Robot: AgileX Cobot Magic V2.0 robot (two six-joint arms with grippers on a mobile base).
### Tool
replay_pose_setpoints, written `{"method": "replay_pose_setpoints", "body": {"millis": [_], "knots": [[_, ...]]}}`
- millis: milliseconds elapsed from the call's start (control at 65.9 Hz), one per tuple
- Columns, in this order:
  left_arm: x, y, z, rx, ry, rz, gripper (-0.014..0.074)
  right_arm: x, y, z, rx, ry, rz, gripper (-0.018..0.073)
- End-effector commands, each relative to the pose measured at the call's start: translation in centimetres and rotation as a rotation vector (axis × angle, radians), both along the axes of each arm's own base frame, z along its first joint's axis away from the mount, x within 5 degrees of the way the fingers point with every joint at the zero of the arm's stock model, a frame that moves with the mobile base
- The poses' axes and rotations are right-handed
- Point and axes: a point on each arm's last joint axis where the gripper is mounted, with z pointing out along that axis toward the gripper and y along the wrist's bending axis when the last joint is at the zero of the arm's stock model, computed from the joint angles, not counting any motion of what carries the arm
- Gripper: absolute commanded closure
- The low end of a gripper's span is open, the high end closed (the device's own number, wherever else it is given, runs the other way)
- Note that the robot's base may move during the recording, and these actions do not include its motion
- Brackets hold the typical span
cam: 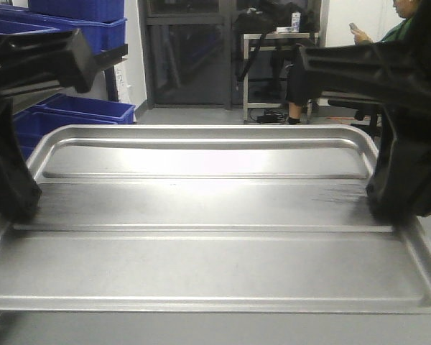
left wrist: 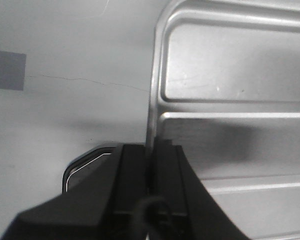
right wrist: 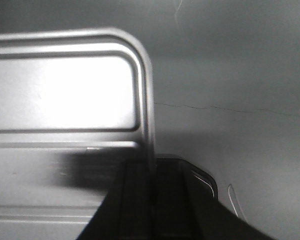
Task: Grab silver tray and place in blue box
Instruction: 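Hold the tray level with both grippers while the base turns away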
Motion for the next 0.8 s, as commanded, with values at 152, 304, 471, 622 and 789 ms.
{"method": "replay_pose_setpoints", "body": {"millis": [152, 304, 471, 622, 789], "knots": [[0.0, 0.3, 1.2, -0.002, -0.039, 0.002, 0.0694, 0.3, -0.6, 1.3, -0.027, -0.056, -0.001, 0.0505], [0.0, 0.3, 1.2, -0.002, -0.039, 0.002, 0.0694, 0.1, -0.8, 1.2, -0.051, -0.041, -0.011, 0.0505], [0.0, 0.3, 1.2, -0.002, -0.039, 0.002, 0.0694, 0.0, -1.1, 1.1, -0.077, -0.024, -0.023, 0.0505], [0.0, 0.3, 1.2, -0.002, -0.039, 0.002, 0.0694, -0.1, -1.3, 1.0, -0.098, -0.010, -0.032, 0.0505], [0.0, 0.3, 1.2, -0.002, -0.039, 0.002, 0.0694, -0.2, -1.6, 0.9, -0.128, 0.009, -0.045, 0.0505]]}}
